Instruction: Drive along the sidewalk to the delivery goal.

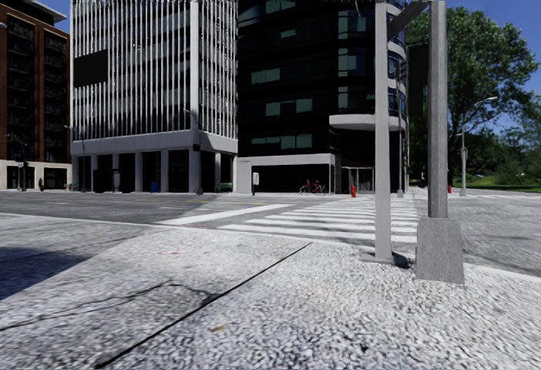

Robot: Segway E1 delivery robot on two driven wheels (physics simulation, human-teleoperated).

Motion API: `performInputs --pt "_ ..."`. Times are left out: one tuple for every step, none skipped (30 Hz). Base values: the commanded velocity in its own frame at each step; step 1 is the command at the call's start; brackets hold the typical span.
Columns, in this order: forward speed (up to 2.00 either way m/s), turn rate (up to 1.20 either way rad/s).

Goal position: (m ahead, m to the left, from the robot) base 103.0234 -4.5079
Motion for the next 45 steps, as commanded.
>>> performInputs --pt "1.95 0.21" --pt "1.95 0.20" --pt "1.95 0.20" --pt "1.95 0.20" --pt "1.95 0.20" --pt "1.95 0.20" --pt "1.95 0.20" --pt "1.95 0.20" --pt "1.95 0.17" --pt "1.95 0.08" --pt "1.95 0.04" --pt "1.95 0.04" --pt "1.95 0.02" --pt "1.95 0.01" --pt "1.95 0.00" --pt "1.95 0.00" --pt "1.95 0.00" --pt "1.95 0.00" --pt "1.95 0.00" --pt "1.95 0.00" --pt "1.95 0.00" --pt "1.95 0.00" --pt "1.95 0.00" --pt "1.95 0.00" --pt "1.95 0.00" --pt "1.95 0.00" --pt "1.95 0.00" --pt "1.95 0.00" --pt "1.95 0.00" --pt "1.95 0.00" --pt "1.95 -0.05" --pt "1.95 -0.05" --pt "1.95 -0.38" --pt "1.95 -0.65" --pt "1.95 -0.80" --pt "1.95 -0.89" --pt "1.95 -0.92" --pt "1.95 -0.92" --pt "1.95 -0.93" --pt "1.95 -0.93" --pt "1.95 -0.93" --pt "1.95 -0.93" --pt "1.95 -0.93" --pt "1.95 -0.93" --pt "1.95 -0.93"
